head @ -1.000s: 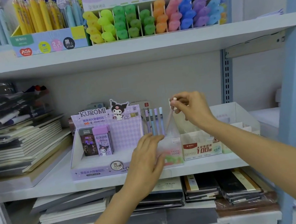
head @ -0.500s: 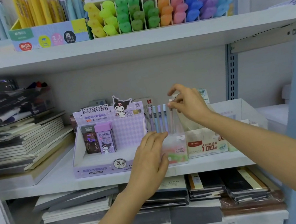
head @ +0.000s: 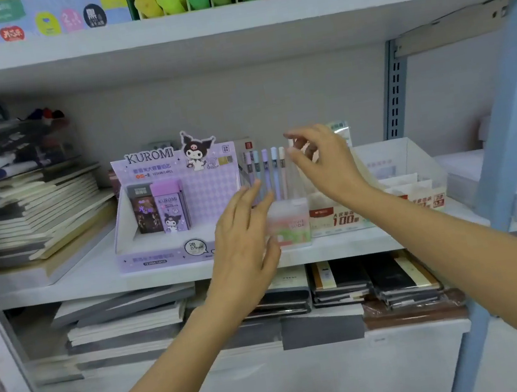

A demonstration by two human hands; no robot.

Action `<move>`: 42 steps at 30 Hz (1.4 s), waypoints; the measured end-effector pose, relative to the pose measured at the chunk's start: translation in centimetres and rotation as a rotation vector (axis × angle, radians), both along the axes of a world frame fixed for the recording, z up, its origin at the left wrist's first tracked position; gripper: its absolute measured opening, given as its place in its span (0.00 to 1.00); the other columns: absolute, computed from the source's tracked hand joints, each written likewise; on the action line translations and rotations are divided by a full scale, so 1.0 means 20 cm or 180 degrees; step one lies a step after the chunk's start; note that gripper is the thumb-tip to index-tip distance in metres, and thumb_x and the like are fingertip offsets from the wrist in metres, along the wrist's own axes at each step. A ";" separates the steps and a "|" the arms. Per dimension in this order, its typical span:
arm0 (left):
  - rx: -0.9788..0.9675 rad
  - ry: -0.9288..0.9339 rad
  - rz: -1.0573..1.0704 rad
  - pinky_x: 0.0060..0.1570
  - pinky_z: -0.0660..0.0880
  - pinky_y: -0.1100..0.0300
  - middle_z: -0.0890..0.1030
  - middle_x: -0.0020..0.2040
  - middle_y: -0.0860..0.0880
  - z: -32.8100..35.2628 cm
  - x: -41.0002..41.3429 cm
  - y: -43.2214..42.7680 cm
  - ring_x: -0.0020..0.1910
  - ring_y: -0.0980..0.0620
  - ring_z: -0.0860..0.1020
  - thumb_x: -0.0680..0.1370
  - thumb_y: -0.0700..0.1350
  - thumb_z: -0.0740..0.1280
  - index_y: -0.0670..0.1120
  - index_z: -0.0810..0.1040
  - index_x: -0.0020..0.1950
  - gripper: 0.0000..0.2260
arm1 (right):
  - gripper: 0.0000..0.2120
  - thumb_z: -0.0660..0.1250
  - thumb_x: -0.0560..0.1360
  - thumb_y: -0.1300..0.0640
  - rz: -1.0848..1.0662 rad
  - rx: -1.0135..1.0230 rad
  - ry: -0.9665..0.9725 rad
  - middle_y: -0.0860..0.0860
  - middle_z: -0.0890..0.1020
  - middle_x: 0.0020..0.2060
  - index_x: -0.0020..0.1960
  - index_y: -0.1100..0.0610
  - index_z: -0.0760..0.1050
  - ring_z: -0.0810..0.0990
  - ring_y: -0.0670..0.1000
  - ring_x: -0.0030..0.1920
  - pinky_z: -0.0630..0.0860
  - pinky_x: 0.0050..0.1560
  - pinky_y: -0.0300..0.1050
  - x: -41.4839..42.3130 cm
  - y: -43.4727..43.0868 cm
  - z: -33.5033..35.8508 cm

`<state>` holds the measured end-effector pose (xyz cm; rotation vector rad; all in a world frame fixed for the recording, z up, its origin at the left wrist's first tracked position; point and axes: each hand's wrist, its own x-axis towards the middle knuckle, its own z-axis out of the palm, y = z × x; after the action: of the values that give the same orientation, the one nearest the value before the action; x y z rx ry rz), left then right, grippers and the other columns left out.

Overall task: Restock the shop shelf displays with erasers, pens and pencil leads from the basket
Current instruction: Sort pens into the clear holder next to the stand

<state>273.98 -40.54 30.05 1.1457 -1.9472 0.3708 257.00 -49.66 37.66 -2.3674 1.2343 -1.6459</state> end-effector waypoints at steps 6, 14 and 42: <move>-0.0024 0.0863 0.0028 0.44 0.66 0.62 0.74 0.47 0.50 -0.47 -0.08 0.18 0.45 0.53 0.70 0.76 0.39 0.62 0.45 0.71 0.54 0.08 | 0.14 0.62 0.80 0.59 0.1172 0.0269 -0.0141 0.52 0.76 0.27 0.37 0.63 0.75 0.76 0.52 0.29 0.73 0.33 0.50 -0.01 0.44 -0.48; 0.3493 0.0284 0.0657 0.45 0.72 0.56 0.82 0.52 0.47 -1.47 -0.07 0.34 0.49 0.46 0.79 0.78 0.41 0.64 0.46 0.77 0.55 0.07 | 0.10 0.65 0.79 0.53 0.1106 0.2912 0.1940 0.53 0.84 0.40 0.46 0.59 0.80 0.81 0.51 0.41 0.77 0.47 0.49 -0.07 0.51 -1.63; 0.4439 0.2385 0.1519 0.36 0.72 0.53 0.79 0.39 0.45 -2.34 -0.02 0.65 0.36 0.47 0.75 0.82 0.42 0.58 0.46 0.72 0.53 0.04 | 0.25 0.72 0.71 0.42 0.0607 0.3094 0.2004 0.49 0.72 0.57 0.61 0.53 0.69 0.74 0.49 0.53 0.75 0.45 0.45 -0.12 0.77 -2.77</move>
<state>273.65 -27.52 -16.74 2.1490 -1.0531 -1.2278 254.68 -34.26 -17.78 -2.1964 1.3447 -0.0862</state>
